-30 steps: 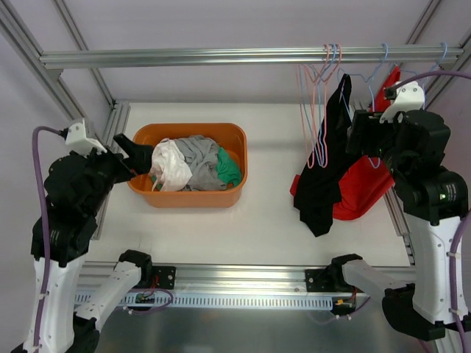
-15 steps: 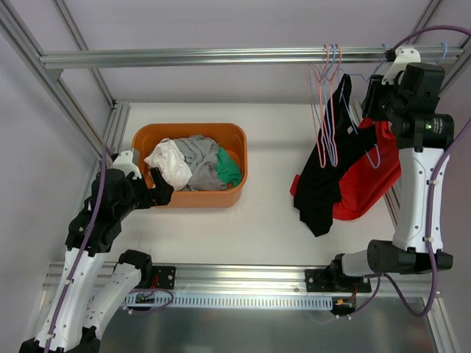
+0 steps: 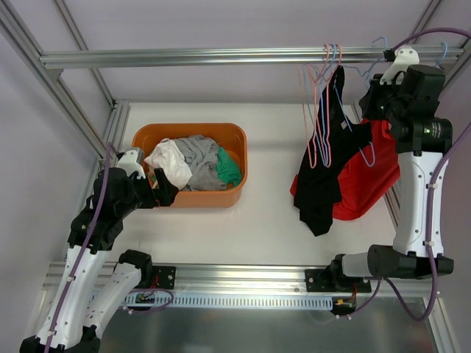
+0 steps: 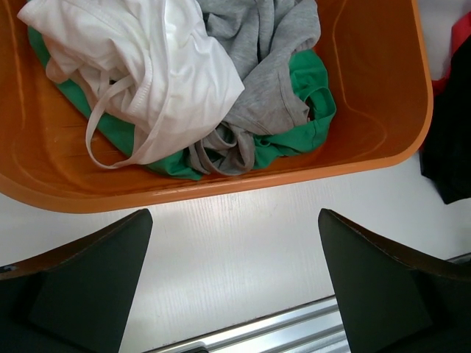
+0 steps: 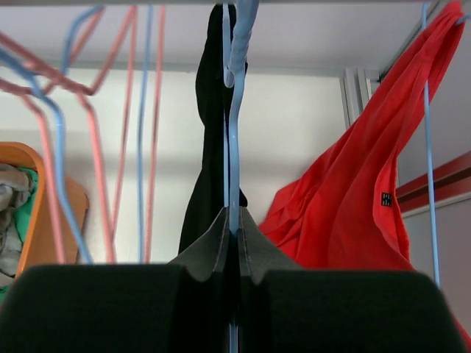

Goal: Remove the tank top from the hanger

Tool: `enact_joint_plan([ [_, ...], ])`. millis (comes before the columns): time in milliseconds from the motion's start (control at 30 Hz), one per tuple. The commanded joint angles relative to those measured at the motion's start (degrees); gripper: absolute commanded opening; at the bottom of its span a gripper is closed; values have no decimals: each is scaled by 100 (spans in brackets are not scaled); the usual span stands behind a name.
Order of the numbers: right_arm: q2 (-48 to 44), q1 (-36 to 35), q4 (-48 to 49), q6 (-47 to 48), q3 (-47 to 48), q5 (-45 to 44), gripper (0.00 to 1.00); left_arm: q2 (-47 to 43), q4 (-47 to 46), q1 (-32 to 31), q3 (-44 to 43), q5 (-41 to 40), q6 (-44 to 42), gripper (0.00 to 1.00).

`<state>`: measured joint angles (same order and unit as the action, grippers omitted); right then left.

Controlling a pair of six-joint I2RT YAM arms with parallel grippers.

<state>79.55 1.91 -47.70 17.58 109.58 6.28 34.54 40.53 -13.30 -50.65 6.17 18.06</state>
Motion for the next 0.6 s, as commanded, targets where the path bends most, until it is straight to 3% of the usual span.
enact_joint_plan([
  [0,-545,37,946,-124,-68,251,0,-35,-230,3,29,253,-145,99],
  [300,-1177,37,807,-159,-612,5,0,-106,-274,3,38,446,-189,99],
  [400,-1947,37,718,-220,-1367,-180,0,-115,-405,3,12,831,-242,99],
  [567,-3400,37,666,-387,-2493,-356,0,-71,-827,3,-172,2254,-32,99],
])
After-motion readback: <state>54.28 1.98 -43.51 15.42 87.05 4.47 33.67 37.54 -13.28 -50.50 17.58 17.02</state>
